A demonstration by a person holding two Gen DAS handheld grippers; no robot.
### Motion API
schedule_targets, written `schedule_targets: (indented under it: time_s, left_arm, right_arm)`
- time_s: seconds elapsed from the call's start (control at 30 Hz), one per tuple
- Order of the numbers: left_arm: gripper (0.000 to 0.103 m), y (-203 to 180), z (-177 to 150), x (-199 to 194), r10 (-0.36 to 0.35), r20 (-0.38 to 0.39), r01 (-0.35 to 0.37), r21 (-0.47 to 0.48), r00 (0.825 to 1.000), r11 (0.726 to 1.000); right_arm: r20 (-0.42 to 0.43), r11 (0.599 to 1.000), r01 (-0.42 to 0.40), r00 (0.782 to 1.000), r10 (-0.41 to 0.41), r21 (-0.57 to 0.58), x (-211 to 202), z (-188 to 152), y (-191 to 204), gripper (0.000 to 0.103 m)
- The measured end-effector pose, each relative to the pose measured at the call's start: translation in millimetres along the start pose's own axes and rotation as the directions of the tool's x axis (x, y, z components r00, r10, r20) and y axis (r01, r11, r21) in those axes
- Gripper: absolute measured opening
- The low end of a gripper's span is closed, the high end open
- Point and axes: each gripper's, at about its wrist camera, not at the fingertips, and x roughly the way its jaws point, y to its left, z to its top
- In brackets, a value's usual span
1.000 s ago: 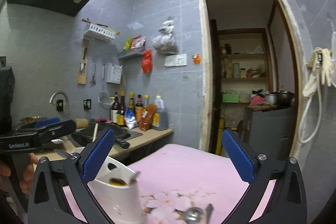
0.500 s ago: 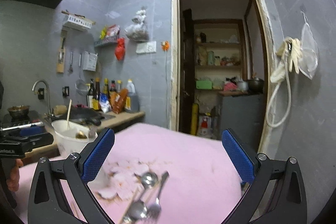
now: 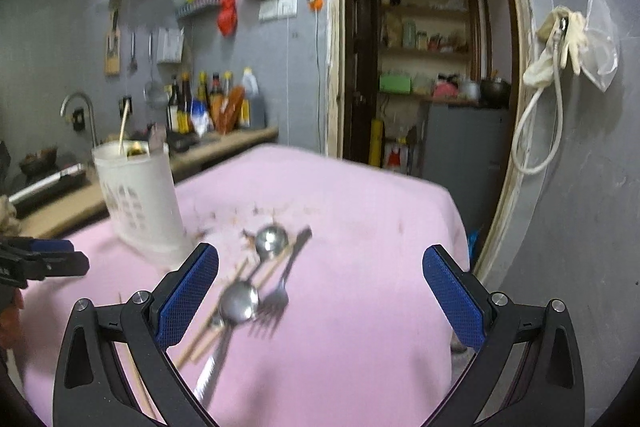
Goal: Organize utensils
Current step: 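Move both grippers back to the utensils on the pink cloth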
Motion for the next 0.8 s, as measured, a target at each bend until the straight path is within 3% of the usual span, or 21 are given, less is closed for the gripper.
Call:
schedule_targets:
  time_s: [0.1,0.17,0.2,0.43,0.53,0.7,0.8]
  left_arm:
    - [0.091,-3.1,-2.1,7.0,-0.052,-0.072,0.051,-0.029,0.996,0.998]
    - [0.071,-7.4,-4.7,14.3,-0.085,-0.129,0.081,-0.034,0.988,0.996]
    - [0.067,-9.8,-5.7,17.9,-0.093,-0.155,0.089,-0.034,0.983,0.995]
    - [0.046,-20.9,-3.1,30.8,-0.071,-0.18,0.074,0.01,0.981,0.997]
    - [0.04,-23.8,-0.7,34.4,-0.064,-0.196,0.071,0.028,0.979,0.997]
    - [0.031,-27.1,1.8,44.5,-0.055,-0.21,0.067,0.051,0.976,0.996]
    - [0.026,-32.9,4.0,56.7,-0.042,-0.218,0.06,0.073,0.975,0.996]
  right_arm:
    - [-0.047,1.0,-0.003,0.999,0.003,-0.003,3.1,-8.5,-2.2,0.103]
    - [-0.068,1.0,-0.005,0.998,0.005,0.002,4.1,-12.6,-5.0,0.103]
    - [-0.076,1.0,-0.006,0.997,0.006,0.004,4.4,-14.2,-6.9,0.103]
    - [-0.15,0.999,-0.033,0.988,0.035,0.017,13.4,-23.3,-11.1,0.102]
    - [-0.195,0.998,-0.062,0.979,0.064,0.018,19.5,-28.7,-9.5,0.096]
    - [-0.272,0.993,-0.114,0.955,0.118,0.032,28.8,-39.0,-7.6,0.07]
    - [-0.294,0.99,-0.134,0.946,0.139,0.038,30.7,-41.9,-6.6,0.063]
